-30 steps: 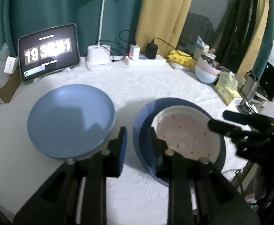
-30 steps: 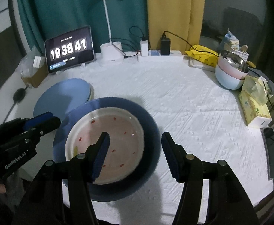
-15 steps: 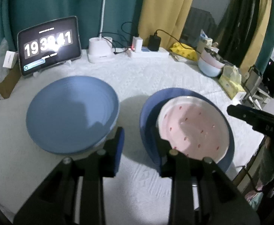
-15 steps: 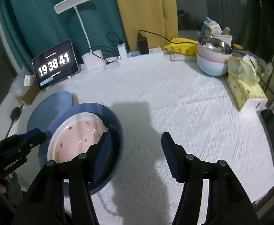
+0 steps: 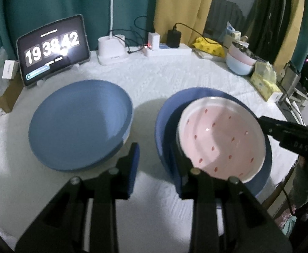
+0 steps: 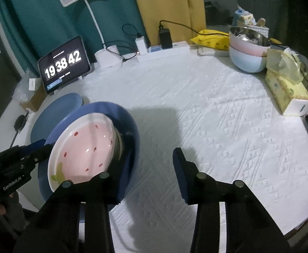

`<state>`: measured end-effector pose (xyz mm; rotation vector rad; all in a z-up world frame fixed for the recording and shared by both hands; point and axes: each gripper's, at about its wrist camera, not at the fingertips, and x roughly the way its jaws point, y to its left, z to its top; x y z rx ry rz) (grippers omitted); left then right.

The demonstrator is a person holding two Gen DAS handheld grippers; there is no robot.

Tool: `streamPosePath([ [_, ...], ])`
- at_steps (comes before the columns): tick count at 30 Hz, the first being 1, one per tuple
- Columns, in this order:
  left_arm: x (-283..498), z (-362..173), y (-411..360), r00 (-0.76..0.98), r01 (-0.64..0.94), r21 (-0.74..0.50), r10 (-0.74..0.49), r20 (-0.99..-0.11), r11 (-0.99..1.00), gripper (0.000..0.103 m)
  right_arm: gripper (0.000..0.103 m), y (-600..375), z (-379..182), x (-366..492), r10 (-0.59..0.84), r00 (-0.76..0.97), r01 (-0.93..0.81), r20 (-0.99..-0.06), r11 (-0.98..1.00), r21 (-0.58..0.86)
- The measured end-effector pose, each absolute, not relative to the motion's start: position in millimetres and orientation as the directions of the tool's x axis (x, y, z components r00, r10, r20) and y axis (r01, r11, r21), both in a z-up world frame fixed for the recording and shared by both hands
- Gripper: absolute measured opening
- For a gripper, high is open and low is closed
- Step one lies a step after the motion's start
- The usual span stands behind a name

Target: Organize plates and bowls

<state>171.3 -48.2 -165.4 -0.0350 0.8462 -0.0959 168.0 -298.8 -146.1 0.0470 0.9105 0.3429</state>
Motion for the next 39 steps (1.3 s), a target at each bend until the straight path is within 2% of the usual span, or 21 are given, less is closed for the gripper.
streamPosePath([
  [5, 172, -170, -54, 0.644, 0.072, -0.048, -0.083, -0.76, 0.996, 0.031, 0.035, -298, -151, 167, 0.34, 0.559, -0.273, -0.756, 0.937, 0.22],
  [14, 175, -172, -54, 0.65, 0.045, -0.058, -0.074, -0.756, 0.997, 0.031, 0.035, -304, -158, 165, 0.38, 0.58, -0.222, -0.721, 0.925, 0.309],
  [18, 174, -173, -53, 0.657, 0.052, -0.082, -0.096, -0.748, 0.995, 0.026, 0.034, -307, -160, 167, 0.394, 0.582, -0.21, -0.711, 0.918, 0.337],
  [21, 172, -173, -55, 0.662, 0.055, -0.086, -0.101, -0.743, 0.995, 0.017, 0.027, -305, -159, 166, 0.399, 0.582, -0.212, -0.708, 0.916, 0.341],
  [23, 171, -172, -60, 0.669, 0.057, -0.073, -0.093, -0.738, 0.996, 0.014, 0.012, -300, -157, 164, 0.405, 0.585, -0.226, -0.703, 0.913, 0.338],
  [24, 171, -171, -61, 0.672, 0.056, -0.07, -0.089, -0.735, 0.996, 0.014, 0.01, -298, -157, 163, 0.401, 0.589, -0.226, -0.702, 0.915, 0.334],
  [39, 168, -170, -59, 0.681, 0.068, -0.089, -0.111, -0.724, 0.994, 0.012, 0.009, -296, -155, 161, 0.371, 0.6, -0.196, -0.709, 0.927, 0.32],
])
